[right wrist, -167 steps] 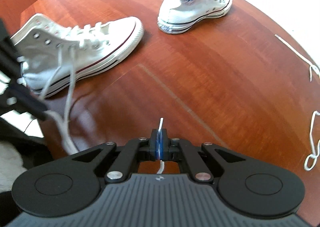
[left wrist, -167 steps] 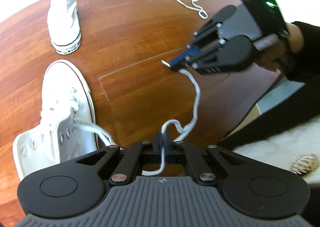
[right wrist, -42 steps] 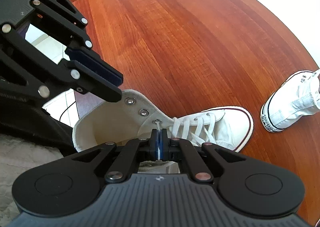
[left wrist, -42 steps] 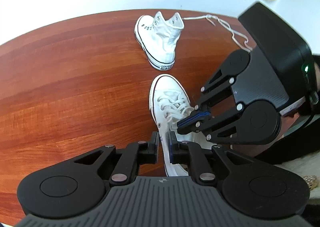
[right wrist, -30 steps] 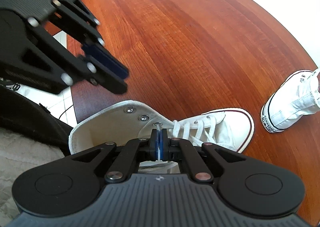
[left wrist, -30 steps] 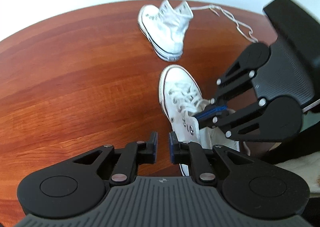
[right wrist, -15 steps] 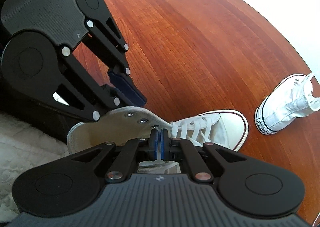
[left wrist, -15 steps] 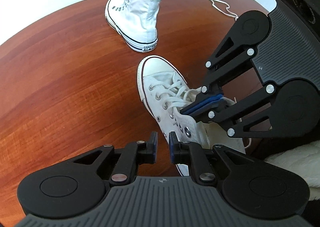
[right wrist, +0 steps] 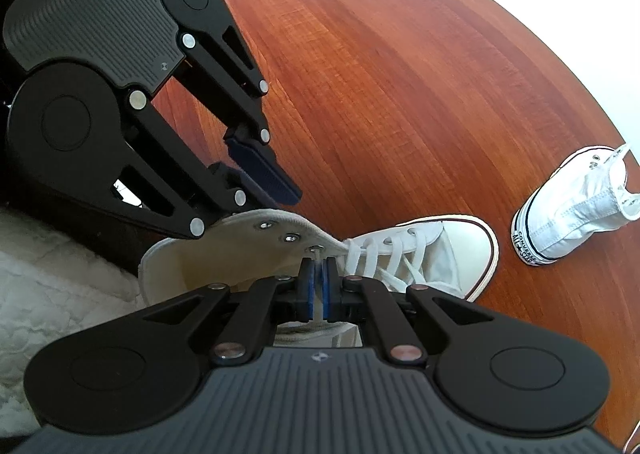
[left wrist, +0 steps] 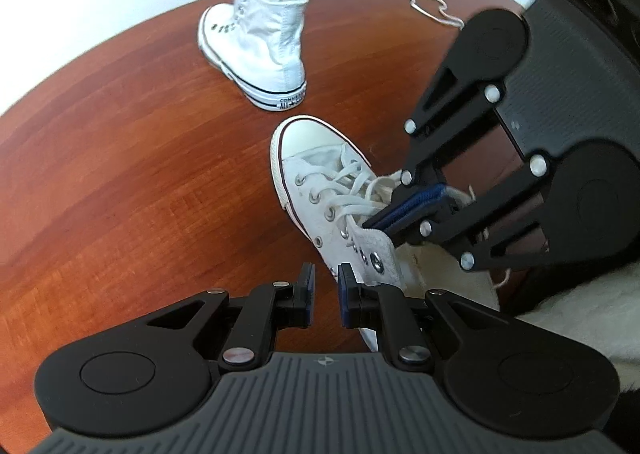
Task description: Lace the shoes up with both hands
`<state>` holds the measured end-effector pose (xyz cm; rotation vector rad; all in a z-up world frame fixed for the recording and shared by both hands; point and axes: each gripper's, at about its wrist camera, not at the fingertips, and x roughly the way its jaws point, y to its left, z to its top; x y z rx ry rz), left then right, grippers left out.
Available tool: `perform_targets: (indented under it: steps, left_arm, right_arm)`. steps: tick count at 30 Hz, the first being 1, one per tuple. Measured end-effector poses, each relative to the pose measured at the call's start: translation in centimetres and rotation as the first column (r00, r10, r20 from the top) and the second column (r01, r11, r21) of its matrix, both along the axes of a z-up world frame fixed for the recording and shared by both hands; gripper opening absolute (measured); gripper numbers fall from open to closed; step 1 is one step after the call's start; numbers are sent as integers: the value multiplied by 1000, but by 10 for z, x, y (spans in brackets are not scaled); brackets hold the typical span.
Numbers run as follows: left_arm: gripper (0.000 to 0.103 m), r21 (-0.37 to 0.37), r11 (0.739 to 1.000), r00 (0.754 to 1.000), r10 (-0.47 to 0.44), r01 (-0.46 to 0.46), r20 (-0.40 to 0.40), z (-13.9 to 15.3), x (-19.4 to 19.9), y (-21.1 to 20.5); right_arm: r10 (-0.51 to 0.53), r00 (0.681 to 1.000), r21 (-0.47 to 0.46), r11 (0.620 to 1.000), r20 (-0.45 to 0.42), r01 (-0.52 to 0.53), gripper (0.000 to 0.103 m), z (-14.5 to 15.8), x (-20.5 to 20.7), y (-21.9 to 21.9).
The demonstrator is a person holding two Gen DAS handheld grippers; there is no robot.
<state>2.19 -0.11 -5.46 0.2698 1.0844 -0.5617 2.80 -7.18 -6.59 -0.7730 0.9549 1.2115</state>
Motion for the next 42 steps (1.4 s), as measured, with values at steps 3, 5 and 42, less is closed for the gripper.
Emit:
perform_targets:
  steps: [3,5,42]
  left_arm:
    - [14,51,995,995,-91,89,35,-1,-2,-5]
    - [13,81,986,988,-147,143,53,-2,-3,-8]
    - [3,357,599,625,-779,717,52,-5,-19,-42]
  right_arm:
    - [7,1000,2,1000,3,-7,3,1,0,0]
    - [10,1000,3,1000,4,-10,3,0,0,0]
    - [9,1000,13,1000,5,-9,4,-4,2,3]
